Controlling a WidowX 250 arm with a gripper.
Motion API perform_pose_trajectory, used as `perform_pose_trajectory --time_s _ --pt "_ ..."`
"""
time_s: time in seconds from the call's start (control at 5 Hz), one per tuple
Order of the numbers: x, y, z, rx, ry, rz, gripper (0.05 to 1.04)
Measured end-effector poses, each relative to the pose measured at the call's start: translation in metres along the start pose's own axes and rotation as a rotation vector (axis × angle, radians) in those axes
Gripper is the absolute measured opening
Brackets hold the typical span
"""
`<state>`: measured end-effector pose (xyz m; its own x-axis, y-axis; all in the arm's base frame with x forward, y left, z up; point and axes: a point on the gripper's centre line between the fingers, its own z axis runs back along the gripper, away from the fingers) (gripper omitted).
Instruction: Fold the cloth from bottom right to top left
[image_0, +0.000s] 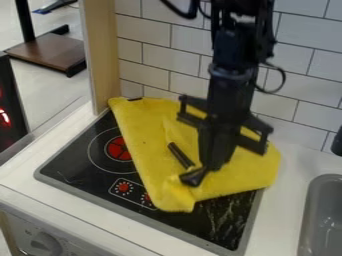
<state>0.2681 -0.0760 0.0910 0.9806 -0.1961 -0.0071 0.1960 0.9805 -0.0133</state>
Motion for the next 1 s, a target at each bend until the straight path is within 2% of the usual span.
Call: perform_pose_trajectory --time_s 0.4,1.0 --pt "0.019 0.044 0.002 0.015 0.014 0.095 0.05" --pt "0.042 0.1 -0.007 0.057 0.034 0.143 0.05"
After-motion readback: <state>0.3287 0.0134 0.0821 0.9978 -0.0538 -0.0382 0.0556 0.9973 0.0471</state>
